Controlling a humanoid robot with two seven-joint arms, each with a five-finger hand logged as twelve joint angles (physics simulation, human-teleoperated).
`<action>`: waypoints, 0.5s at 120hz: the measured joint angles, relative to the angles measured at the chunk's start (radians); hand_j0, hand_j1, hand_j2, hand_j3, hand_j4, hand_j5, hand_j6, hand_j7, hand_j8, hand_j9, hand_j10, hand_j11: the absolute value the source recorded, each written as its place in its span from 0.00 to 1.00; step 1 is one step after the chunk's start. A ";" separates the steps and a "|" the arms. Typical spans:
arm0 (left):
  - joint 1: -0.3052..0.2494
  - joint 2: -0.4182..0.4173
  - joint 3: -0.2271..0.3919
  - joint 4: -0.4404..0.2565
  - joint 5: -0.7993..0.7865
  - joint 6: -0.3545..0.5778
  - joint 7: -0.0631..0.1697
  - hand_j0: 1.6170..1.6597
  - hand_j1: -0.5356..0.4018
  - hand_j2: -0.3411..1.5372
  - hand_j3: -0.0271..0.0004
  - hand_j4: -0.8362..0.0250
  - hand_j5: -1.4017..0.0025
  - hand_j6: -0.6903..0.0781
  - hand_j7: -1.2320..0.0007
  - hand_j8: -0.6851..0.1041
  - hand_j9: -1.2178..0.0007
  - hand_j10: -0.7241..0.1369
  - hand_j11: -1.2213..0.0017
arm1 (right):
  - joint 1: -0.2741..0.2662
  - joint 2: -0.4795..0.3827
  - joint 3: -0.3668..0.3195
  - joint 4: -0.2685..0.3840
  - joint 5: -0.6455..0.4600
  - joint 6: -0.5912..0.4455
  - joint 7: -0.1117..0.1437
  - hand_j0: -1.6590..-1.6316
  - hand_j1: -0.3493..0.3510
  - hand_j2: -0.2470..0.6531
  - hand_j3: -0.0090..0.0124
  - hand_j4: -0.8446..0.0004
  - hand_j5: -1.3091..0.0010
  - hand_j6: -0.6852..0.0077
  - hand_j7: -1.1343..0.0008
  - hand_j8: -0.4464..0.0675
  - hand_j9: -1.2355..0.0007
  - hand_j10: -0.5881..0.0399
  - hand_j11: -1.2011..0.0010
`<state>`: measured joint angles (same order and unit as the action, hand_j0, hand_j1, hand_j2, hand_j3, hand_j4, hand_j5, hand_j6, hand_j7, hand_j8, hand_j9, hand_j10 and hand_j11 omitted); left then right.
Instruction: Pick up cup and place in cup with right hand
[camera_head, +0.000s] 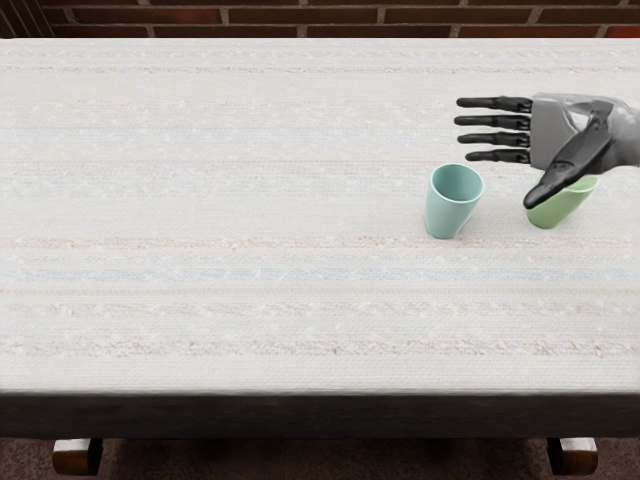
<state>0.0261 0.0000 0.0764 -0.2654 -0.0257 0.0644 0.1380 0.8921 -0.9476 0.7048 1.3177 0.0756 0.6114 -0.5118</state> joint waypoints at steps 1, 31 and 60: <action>0.000 0.000 0.000 0.000 0.000 0.000 0.000 0.96 0.94 0.18 0.98 0.97 1.00 0.90 1.00 0.87 1.00 0.84 1.00 | 0.004 0.004 0.000 0.000 0.000 0.000 -0.006 0.04 0.04 0.27 0.42 0.97 0.98 0.96 0.97 0.82 0.97 0.90 0.97; 0.000 0.000 0.000 0.000 0.000 0.000 0.000 0.96 0.94 0.18 0.98 0.97 1.00 0.90 1.00 0.87 1.00 0.84 1.00 | 0.172 0.082 0.010 -0.004 -0.404 0.000 -0.077 0.04 0.04 0.27 0.42 0.97 0.98 0.96 0.97 0.83 0.98 0.90 0.98; 0.000 0.000 0.000 0.000 0.000 0.000 0.000 0.96 0.94 0.18 0.98 0.97 1.00 0.90 1.00 0.87 1.00 0.84 1.00 | 0.263 0.265 -0.057 -0.002 -0.979 -0.012 -0.095 0.04 0.04 0.27 0.42 0.97 0.97 0.95 0.97 0.82 0.97 0.90 0.97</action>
<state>0.0261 0.0000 0.0766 -0.2654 -0.0259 0.0644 0.1380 1.1547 -0.6827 0.6477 1.3161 -0.9034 0.5993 -0.6068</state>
